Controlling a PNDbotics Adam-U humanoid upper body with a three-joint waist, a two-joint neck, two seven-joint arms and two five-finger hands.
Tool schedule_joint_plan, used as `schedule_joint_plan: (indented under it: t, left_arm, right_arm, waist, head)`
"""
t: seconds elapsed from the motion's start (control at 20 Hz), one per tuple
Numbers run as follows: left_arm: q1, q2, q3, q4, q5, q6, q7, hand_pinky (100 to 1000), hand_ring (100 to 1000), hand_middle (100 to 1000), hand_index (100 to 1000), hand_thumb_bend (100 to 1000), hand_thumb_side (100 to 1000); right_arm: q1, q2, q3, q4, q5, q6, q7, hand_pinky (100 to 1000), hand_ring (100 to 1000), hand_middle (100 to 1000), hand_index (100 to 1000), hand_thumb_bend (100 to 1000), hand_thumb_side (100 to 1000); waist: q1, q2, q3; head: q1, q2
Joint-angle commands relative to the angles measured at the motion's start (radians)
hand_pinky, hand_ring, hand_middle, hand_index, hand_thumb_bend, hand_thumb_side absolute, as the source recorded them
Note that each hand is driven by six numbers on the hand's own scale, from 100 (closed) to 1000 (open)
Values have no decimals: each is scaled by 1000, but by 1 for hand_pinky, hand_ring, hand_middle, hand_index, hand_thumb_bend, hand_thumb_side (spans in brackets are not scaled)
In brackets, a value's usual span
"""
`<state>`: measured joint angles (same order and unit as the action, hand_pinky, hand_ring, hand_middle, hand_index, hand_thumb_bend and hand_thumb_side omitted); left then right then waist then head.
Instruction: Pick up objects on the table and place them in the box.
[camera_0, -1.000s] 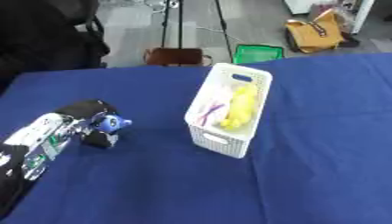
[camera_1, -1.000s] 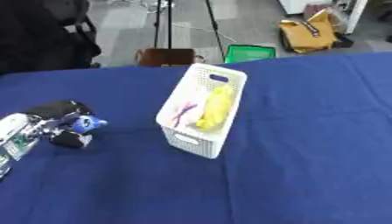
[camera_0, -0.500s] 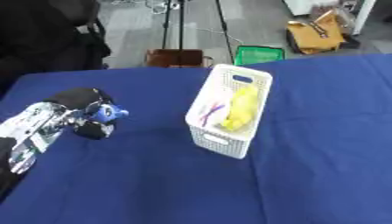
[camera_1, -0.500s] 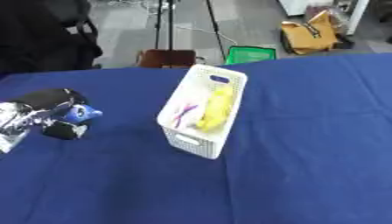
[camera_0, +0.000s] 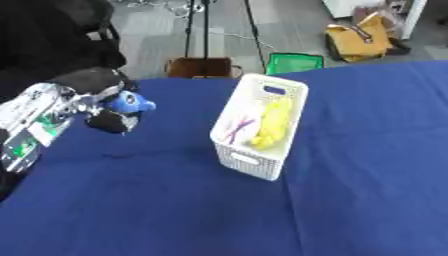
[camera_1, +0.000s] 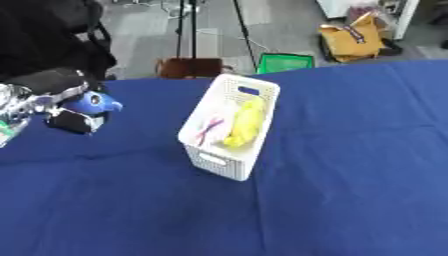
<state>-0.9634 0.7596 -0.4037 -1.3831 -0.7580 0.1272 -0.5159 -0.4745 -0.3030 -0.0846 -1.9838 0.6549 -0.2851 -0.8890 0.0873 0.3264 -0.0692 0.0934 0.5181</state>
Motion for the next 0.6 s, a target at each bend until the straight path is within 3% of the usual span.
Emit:
schedule_joint_plan:
  t: [0.05,0.6]
  left_arm:
    - [-59,12,5,-17,26,-17,-15,267,517,650,784,100,447]
    - [-223,-93,12,67,98,-32,-38,216,483,607,765,100,488]
  right_arm:
    - [-9,-14,6,-16,-4,-13,-3,776,755,686,775,100,841]
    - [-20,-12,19,-16,-13,-23,9,778,755,686,775,100,838]
  waist:
    - [-3,-29,-5]
    - [18,-38,-45]
  head:
    - [12,8]
    - [43,9]
